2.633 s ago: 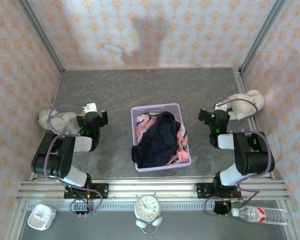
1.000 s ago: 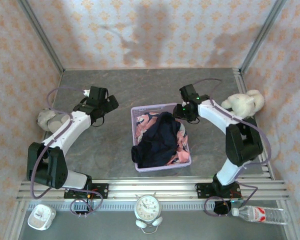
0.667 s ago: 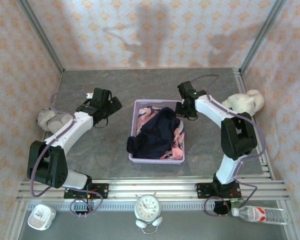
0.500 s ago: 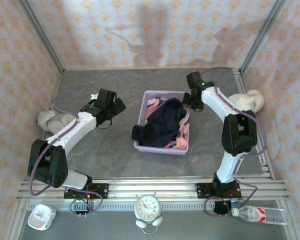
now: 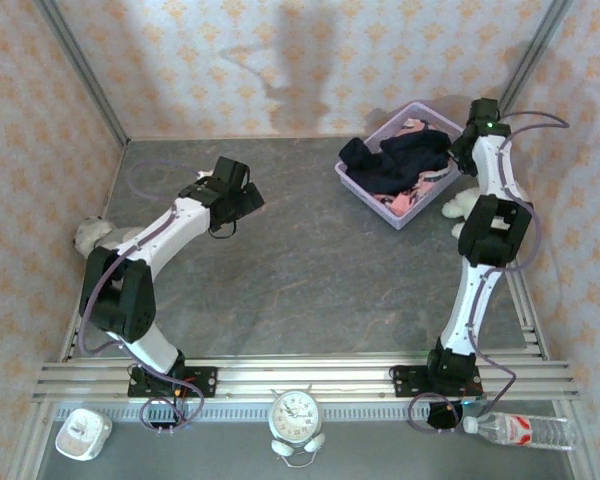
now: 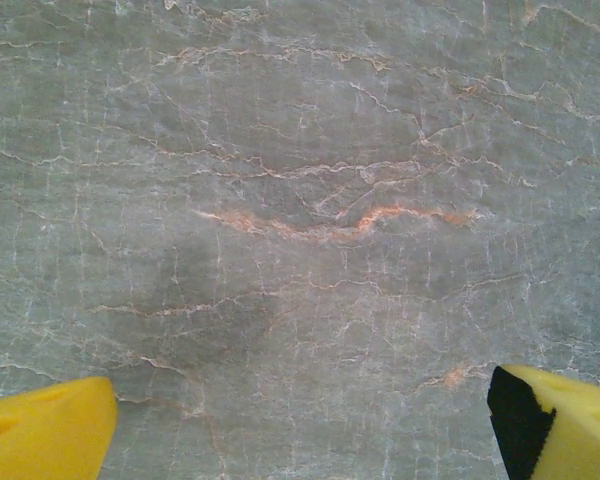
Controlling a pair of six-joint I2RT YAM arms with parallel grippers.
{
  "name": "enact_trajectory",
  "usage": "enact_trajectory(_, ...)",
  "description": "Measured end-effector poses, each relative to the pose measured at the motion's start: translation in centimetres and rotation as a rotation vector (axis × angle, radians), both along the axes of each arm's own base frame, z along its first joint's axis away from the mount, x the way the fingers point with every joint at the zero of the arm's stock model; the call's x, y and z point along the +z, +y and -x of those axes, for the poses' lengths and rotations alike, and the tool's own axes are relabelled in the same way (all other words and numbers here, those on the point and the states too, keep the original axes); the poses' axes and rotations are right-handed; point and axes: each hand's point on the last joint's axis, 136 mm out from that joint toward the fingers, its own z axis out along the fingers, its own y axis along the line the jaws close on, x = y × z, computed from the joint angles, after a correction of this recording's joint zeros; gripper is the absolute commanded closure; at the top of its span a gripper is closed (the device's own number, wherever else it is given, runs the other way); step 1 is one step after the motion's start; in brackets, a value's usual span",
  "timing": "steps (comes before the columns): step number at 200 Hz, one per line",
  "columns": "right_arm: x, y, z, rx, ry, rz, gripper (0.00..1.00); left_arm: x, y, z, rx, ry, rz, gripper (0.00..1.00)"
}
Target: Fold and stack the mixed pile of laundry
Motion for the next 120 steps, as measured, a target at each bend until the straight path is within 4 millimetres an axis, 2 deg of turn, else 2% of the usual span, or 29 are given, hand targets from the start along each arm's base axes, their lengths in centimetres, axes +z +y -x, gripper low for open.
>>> enact_trajectory(7, -0.3, -0.4, -0.8, -0.006, -0.005, 0.000, 0.68, -0.2, -0.1, -0.1, -0.004, 0.006, 0.000, 0.03)
enact_trajectory(10, -0.4, -0.5, -1.1, -0.009, -0.006, 0.000, 0.58, -0.2, -0.1, -0.1, -0.005, 0.009, -0.001, 0.04)
enact_trajectory(23, -0.9, -0.8, -2.2, -0.011, -0.013, 0.000, 0.38, -0.5, -0.4, -0.3, -0.016, 0.022, 0.002, 0.03)
enact_trajectory(28, -1.0, -0.9, -2.4, -0.011, -0.015, 0.000, 0.35, -0.6, -0.5, -0.3, -0.021, 0.029, 0.004, 0.03)
enact_trajectory(57, -1.1, -0.2, -2.0, 0.020, 0.010, 0.009, 0.31, -0.6, -1.0, -0.4, -0.038, 0.045, 0.019, 0.03)
enact_trajectory(78, -0.8, 1.7, -0.6, 0.072, 0.046, 0.016, 0.31, -0.4, -1.1, -0.3, -0.044, 0.051, 0.028, 0.03)
enact_trajectory(99, 0.5, 5.5, -0.1, 0.148, 0.041, 0.011, 0.29, -0.1, -1.5, -0.3, -0.053, 0.051, 0.042, 0.03)
enact_trajectory(120, 1.4, 10.7, -0.3, 0.243, 0.017, -0.004, 0.28, 0.4, -1.6, -0.5, -0.062, 0.044, 0.044, 0.03)
